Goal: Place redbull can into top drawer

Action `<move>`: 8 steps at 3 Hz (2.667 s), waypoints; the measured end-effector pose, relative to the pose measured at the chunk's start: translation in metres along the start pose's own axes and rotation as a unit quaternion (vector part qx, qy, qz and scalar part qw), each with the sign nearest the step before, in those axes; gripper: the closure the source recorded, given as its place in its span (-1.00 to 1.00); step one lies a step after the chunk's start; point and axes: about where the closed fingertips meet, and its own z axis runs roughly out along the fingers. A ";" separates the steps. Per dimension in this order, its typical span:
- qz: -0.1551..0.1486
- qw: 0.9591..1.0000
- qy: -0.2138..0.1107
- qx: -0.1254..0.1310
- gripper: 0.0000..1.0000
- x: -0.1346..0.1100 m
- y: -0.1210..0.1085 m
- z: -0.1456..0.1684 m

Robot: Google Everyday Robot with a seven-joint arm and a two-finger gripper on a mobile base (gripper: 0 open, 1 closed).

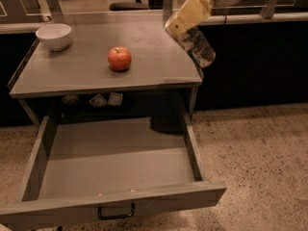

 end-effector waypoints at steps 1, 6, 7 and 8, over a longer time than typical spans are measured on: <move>0.018 0.998 -0.014 -0.053 1.00 0.026 0.046 0.023; 0.091 0.974 0.038 -0.204 1.00 0.129 0.110 0.187; 0.109 0.966 0.040 -0.232 1.00 0.154 0.122 0.230; 0.110 0.966 0.041 -0.232 1.00 0.154 0.123 0.230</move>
Offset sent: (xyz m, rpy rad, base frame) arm -0.0368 0.0122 -0.0311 0.0609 0.0699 0.0415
